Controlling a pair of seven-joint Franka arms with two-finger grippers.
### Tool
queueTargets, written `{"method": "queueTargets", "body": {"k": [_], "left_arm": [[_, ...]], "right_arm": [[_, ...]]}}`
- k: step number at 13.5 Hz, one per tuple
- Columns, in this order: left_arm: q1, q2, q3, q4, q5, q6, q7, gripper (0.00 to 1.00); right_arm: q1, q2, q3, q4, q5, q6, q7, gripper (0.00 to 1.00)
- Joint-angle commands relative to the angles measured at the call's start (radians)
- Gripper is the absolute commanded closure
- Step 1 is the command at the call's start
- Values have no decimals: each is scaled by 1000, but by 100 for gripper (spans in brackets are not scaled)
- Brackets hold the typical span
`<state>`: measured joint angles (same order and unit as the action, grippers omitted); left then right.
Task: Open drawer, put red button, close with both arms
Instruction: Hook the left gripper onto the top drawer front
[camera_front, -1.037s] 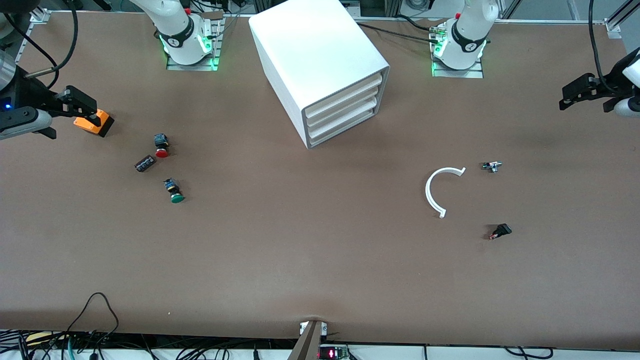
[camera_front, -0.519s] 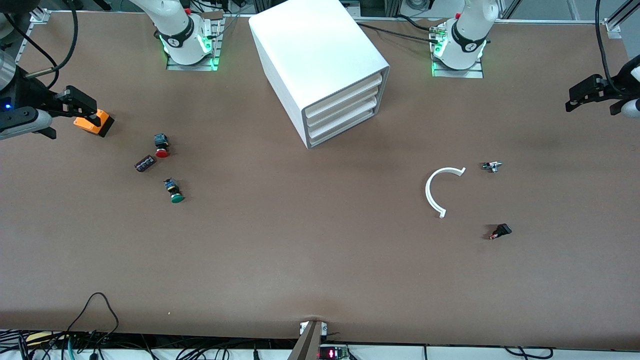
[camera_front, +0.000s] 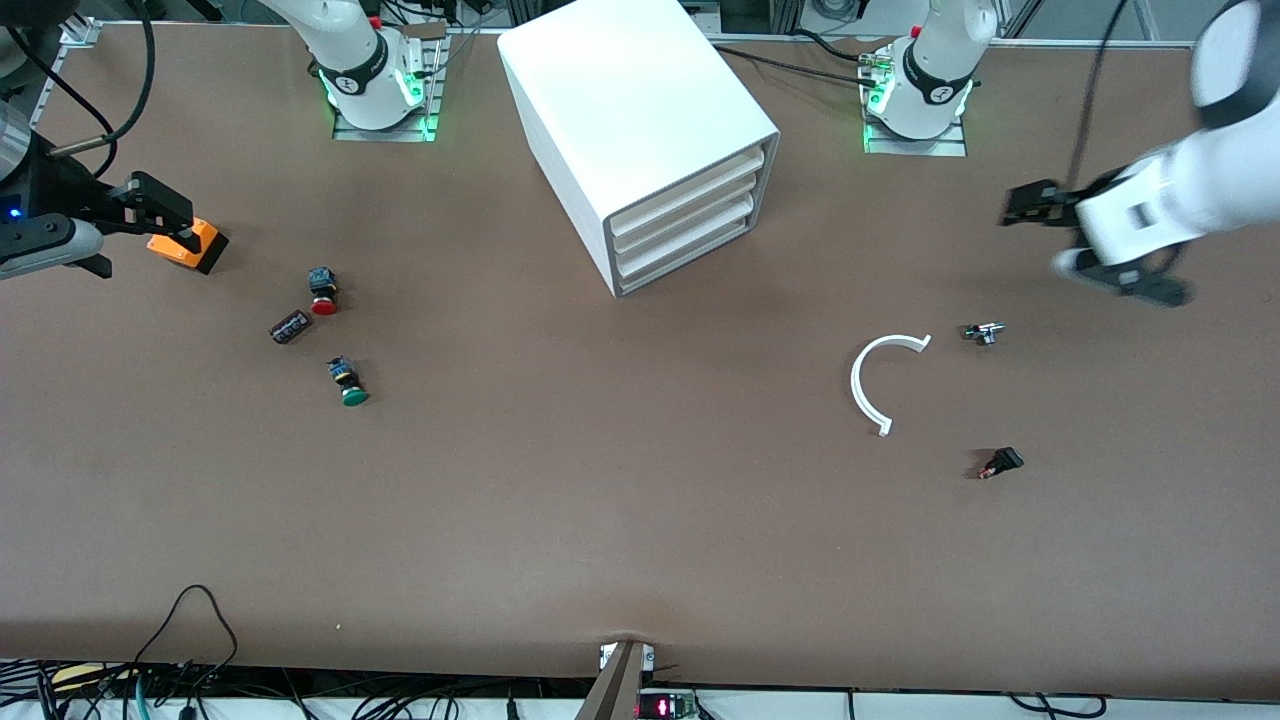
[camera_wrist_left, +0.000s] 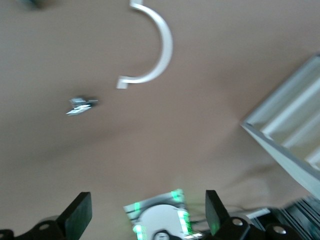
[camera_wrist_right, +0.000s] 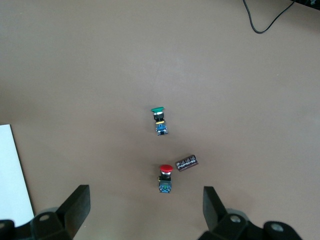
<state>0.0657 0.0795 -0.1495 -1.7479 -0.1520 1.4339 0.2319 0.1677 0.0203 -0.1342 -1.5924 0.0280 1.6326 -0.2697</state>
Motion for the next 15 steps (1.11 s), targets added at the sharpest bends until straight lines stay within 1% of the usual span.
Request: {"method": "queueTargets", "body": {"k": [1, 4, 5, 7, 8, 10, 12, 13, 15], "left_arm": [[3, 124, -21, 31, -127, -27, 101, 0], [2, 262, -39, 33, -314, -26, 226, 0], [0, 307, -56, 34, -375, -26, 253, 0], [-13, 370, -114, 33, -447, 0, 256, 1], [-26, 394, -129, 27, -480, 34, 257, 1], [-58, 466, -143, 31, -568, 56, 270, 1], [-98, 514, -142, 24, -668, 75, 331, 4], [-107, 534, -142, 22, -698, 91, 346, 5], [-119, 571, -143, 22, -731, 132, 414, 15]], "right_arm": [[4, 7, -5, 19, 3, -13, 15, 0], [4, 7, -5, 19, 4, -11, 15, 0], [4, 7, -5, 19, 4, -11, 15, 0], [4, 7, -5, 19, 4, -11, 18, 0], [4, 7, -5, 19, 3, -10, 21, 0], [6, 7, -5, 19, 4, -8, 23, 0], [6, 7, -5, 19, 3, -8, 24, 0], [6, 7, -5, 19, 3, -8, 24, 0], [6, 7, -5, 19, 3, -7, 24, 0]]}}
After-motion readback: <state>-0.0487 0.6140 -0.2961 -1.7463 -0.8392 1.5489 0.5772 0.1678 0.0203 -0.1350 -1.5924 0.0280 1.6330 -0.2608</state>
